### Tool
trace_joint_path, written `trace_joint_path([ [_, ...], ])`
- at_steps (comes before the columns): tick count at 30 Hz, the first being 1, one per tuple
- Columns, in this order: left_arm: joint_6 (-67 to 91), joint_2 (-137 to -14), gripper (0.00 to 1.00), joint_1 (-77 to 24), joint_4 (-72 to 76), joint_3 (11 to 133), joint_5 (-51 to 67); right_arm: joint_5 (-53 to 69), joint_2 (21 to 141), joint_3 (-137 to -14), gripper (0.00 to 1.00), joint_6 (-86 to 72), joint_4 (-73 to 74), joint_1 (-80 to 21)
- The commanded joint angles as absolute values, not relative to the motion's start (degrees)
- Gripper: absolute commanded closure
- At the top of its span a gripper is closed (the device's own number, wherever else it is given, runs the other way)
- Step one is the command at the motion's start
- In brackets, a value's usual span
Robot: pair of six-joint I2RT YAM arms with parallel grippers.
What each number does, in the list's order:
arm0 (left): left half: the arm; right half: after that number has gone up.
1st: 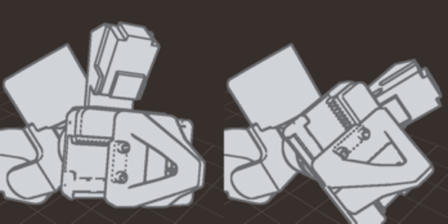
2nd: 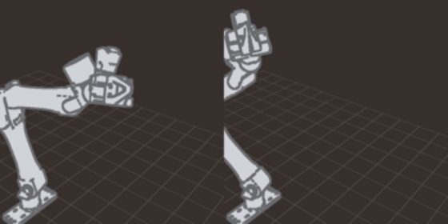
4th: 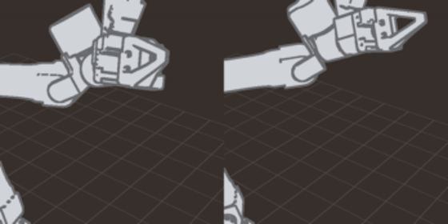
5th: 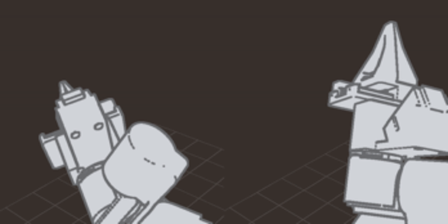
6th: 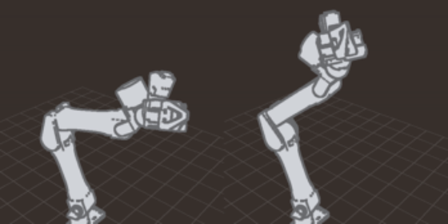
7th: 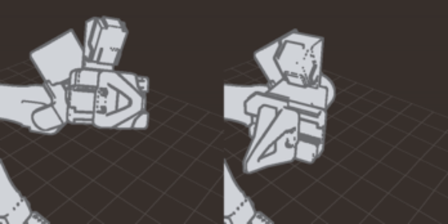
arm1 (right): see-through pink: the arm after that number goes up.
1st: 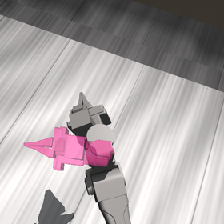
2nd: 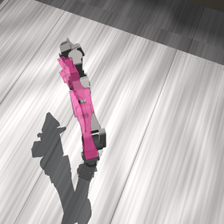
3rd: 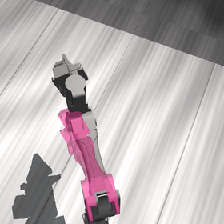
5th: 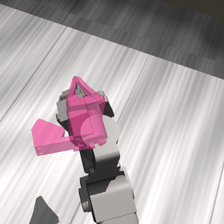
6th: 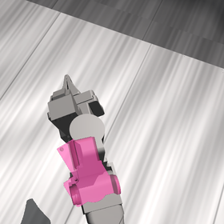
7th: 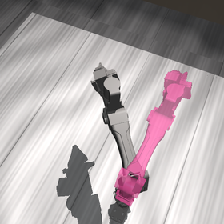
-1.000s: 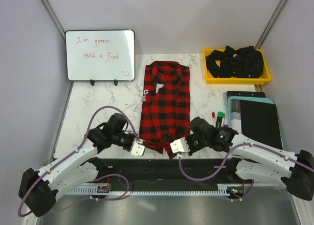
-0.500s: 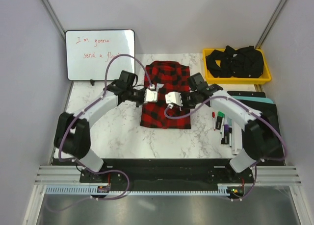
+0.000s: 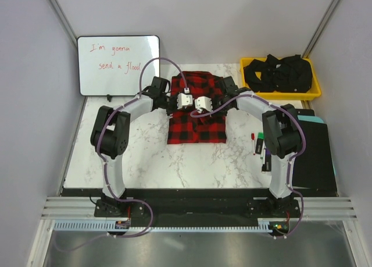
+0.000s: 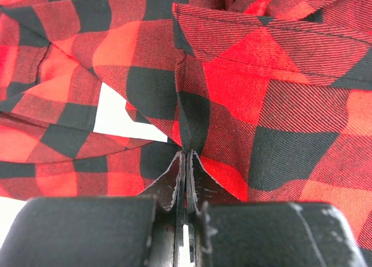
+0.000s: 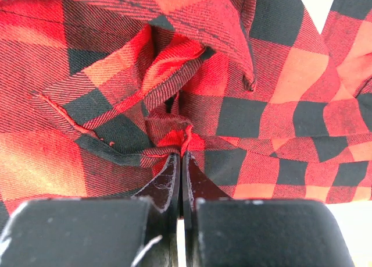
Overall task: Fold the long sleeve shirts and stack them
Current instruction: Fold the shirt
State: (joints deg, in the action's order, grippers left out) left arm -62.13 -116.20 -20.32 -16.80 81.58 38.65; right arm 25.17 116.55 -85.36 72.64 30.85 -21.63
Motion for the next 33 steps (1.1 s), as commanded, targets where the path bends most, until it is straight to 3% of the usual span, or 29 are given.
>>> trace_joint_path([
  [1, -58.9, -114.88, 0.98, -19.87, -13.01, 82.62, 37.26, 26.98, 115.15, -86.75, 1.0, 71.9, 27.86, -21.36],
  [12, -57.84, -110.92, 0.98, -17.58, -14.33, 83.06, 36.83, 28.03, 111.36, -86.31, 1.0, 70.84, 27.95, -20.13],
  [21, -56.51, -115.57, 0.96, -17.4, -13.36, 86.04, 35.77, 25.58, 117.42, -90.26, 0.97, 67.24, 25.76, -20.04],
  [22, -56.34, -115.84, 0.95, -17.49, -12.92, 86.22, 35.42, 25.32, 117.42, -90.0, 0.94, 65.84, 25.14, -19.95],
  [24, -55.2, -116.45, 0.84, -17.4, -12.66, 87.1, 35.07, 24.7, 116.98, -90.0, 0.87, 64.43, 23.22, -19.86],
  [26, -51.97, -116.63, 0.68, -17.32, -12.31, 88.5, 33.5, 23.12, 116.37, -91.14, 0.69, 61.27, 22.68, -19.78],
  [28, -48.53, -115.76, 0.66, -16.27, -12.3, 89.47, 31.55, 20.41, 115.32, -91.84, 0.57, 57.07, 22.59, -19.34],
  [30, -44.48, -112.18, 0.65, -14.95, -12.92, 88.51, 33.47, 19.25, 112.95, -91.85, 0.53, 53.81, 22.67, -18.03],
  [33, -42.98, -105.42, 0.65, -14.06, -14.84, 83.16, 36.45, 24.24, 108.21, -90.53, 0.57, 48.52, 26.6, -16.44],
])
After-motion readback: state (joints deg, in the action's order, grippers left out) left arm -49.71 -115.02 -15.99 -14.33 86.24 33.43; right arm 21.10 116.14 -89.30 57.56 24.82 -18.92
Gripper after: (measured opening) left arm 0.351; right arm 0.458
